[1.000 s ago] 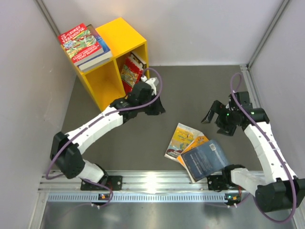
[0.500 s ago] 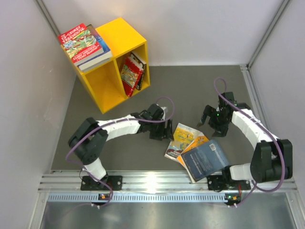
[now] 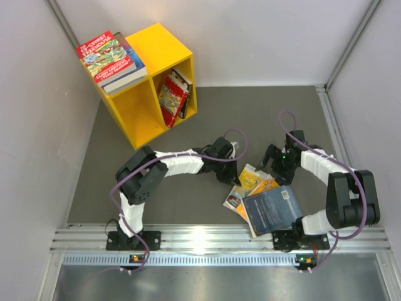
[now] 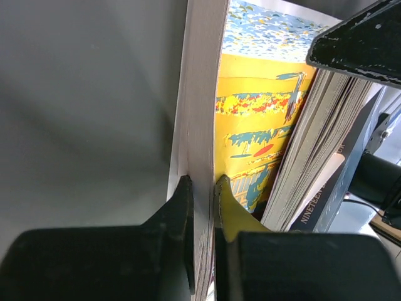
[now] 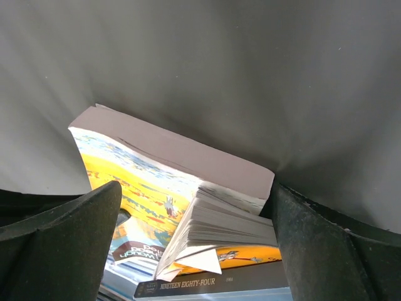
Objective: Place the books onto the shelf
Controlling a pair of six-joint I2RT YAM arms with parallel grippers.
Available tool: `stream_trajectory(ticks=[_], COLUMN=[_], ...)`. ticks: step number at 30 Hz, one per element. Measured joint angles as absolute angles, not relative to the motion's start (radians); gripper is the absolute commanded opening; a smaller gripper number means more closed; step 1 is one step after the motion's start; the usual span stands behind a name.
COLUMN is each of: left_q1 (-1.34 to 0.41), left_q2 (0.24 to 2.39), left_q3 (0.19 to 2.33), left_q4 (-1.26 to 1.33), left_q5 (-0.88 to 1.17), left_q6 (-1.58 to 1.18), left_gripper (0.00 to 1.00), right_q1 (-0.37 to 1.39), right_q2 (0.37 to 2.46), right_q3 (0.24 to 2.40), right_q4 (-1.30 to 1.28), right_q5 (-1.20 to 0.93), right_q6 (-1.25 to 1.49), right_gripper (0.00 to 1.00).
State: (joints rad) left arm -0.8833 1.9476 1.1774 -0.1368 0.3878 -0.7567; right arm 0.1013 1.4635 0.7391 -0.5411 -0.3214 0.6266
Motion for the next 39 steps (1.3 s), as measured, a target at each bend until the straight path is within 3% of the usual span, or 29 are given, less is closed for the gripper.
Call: stream_trajectory(ticks=[13,25,32,39], left_q1=[-0.862,-0.627,-0.638,-0.639], left_q2=[1.925,1.652,1.592,1.536], left_q3=[1.225,1.327,1.334,1.159], left_q4=[-0.247,-0.364,-0.333,-0.19], left_q5=[0.37,0.355,0.431,0.487], left_q6=[-0.749,-0.754,-0.821,-0.931], left_gripper=[0.0,0.0,0.0,0.0], right_q1=[0.094,0.097,0.116,0.157], right_q2=[1.419,1.351,1.313,1.312], right_q3=[0.735,1.04,0.896,0.77], right_q4=[-0.512,-0.507,-0.289,-0.07], right_q5=[-0.349,-0.415,-0.558,-0.662], right_q6=[0.655,0.706,0.857,1.009], right_gripper=[1.0,1.0,1.0,1.0])
